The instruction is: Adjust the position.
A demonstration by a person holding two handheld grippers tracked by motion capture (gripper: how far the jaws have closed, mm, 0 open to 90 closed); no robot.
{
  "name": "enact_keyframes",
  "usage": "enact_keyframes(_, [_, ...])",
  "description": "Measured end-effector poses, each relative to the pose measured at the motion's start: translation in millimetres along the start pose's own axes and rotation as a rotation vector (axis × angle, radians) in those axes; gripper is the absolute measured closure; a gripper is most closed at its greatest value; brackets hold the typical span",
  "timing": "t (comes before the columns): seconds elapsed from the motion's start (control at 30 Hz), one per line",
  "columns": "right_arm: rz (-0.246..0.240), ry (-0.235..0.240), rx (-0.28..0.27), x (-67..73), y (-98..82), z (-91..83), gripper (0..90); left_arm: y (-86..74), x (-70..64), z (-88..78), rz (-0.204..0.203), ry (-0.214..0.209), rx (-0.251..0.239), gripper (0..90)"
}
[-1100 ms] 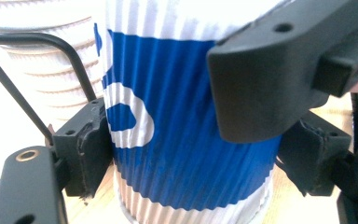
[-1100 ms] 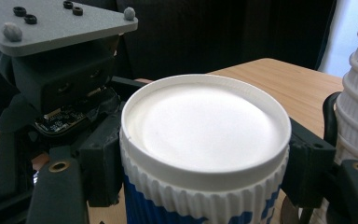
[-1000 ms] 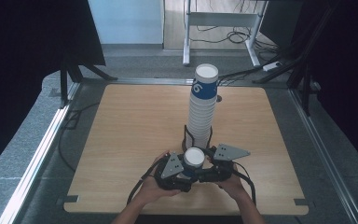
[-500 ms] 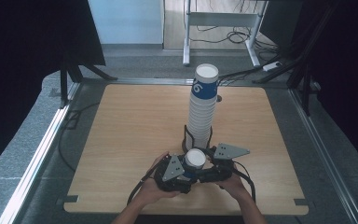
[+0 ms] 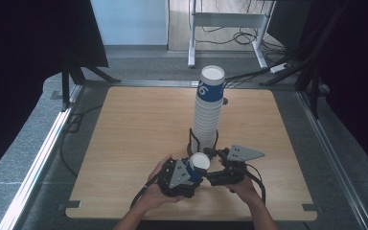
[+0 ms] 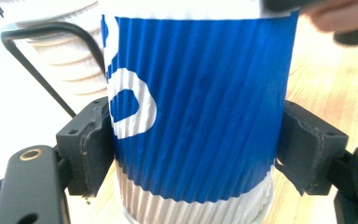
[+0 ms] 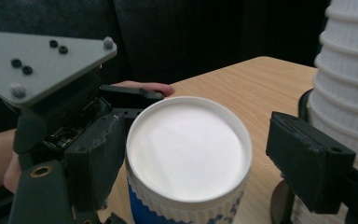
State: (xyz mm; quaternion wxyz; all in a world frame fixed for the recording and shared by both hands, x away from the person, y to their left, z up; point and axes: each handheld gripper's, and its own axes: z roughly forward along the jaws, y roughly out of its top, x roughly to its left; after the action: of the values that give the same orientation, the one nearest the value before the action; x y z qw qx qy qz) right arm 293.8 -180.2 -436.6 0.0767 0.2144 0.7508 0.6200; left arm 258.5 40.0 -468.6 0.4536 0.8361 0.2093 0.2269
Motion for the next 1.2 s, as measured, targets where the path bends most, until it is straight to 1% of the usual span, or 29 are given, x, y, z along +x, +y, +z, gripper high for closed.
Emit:
enact_keyframes(0.1, [0.001,-0.008,-0.006,-2.0,1.5,-5.1,20.7,-1.8,1.2,0.9,0.024,0.023,0.021,20.4])
enact_keyframes(0.13, [0.001,-0.008,-0.006,-2.0,1.5,-5.1,20.7,-1.8,1.2,0.9,0.024,0.023,0.021,20.4])
enact_keyframes(0.17, [0.004,-0.012,-0.008,-2.8,1.8,-6.7,20.7,-2.7,1.3,1.6,0.031,0.033,0.028,20.4])
enact_keyframes(0.2, [0.003,-0.019,-0.01,-4.6,2.5,-9.7,20.8,-3.4,1.9,1.7,0.046,0.047,0.041,20.4])
enact_keyframes(0.23, [0.003,-0.02,-0.011,-4.9,2.6,-10.5,20.8,-3.8,1.9,2.1,0.052,0.056,0.044,20.4])
enact_keyframes(0.27, [0.001,-0.023,-0.011,-5.6,2.9,-11.7,20.9,-3.8,1.9,2.1,0.052,0.056,0.044,20.4])
enact_keyframes(0.33, [0.001,-0.028,-0.008,-6.6,3.2,-13.8,20.9,-4.7,2.0,2.1,0.082,0.084,0.067,20.4])
enact_keyframes(0.43, [-0.004,-0.038,0.01,-8.5,3.4,-17.1,20.9,-5.7,1.8,2.9,0.107,0.106,0.083,20.4])
enact_keyframes(0.53, [-0.004,-0.033,0.052,-11.2,3.3,-21.4,21.2,-7.4,1.4,4.0,0.129,0.122,0.102,20.4])
enact_keyframes(0.6, [-0.003,-0.033,0.092,-13.4,2.5,-24.6,21.9,-8.8,0.7,5.2,0.14,0.127,0.113,20.4])
enact_keyframes(0.67, [0.014,-0.021,0.122,-15.9,0.9,-27.8,22.2,-9.9,-0.1,6.4,0.158,0.138,0.127,20.4])
enact_keyframes(0.73, [0.017,-0.018,0.164,-17.2,-1.5,-29.2,22.1,-10.7,-1.3,7.5,0.175,0.147,0.138,20.4])
enact_keyframes(0.77, [0.014,-0.012,0.194,-17.0,-3.4,-29.3,22.0,-10.9,-1.6,7.8,0.18,0.149,0.138,20.4])
enact_keyframes(0.83, [0.009,-0.006,0.229,-16.1,-6.1,-27.9,21.9,-11.0,-3.3,8.6,0.197,0.157,0.144,20.4])
enact_keyframes(0.87, [0.009,-0.006,0.229,-16.1,-6.1,-27.9,21.9,-11.0,-3.3,8.6,0.197,0.157,0.144,20.4])
enact_keyframes(0.93, [0.001,0.01,0.283,-13.4,-9.8,-21.6,21.6,-10.6,-7.4,9.6,0.233,0.173,0.157,20.4])
enact_keyframes(1.03, [-0.002,0.022,0.316,-11.1,-11.4,-16.4,20.8,-9.9,-13.1,11.4,0.275,0.191,0.165,20.4])
enact_keyframes(1.07, [-0.003,0.025,0.322,-10.5,-12.0,-14.8,20.5,-9.6,-16.4,12.4,0.303,0.202,0.172,20.4])
enact_keyframes(1.1, [-0.004,0.032,0.335,-9.6,-13.0,-12.1,20.0,-9.5,-18.0,12.9,0.316,0.209,0.176,20.4])
enact_keyframes(1.2, [-0.004,0.037,0.344,-9.0,-14.8,-8.1,19.4,-9.7,-24.0,15.4,0.361,0.231,0.183,20.4])
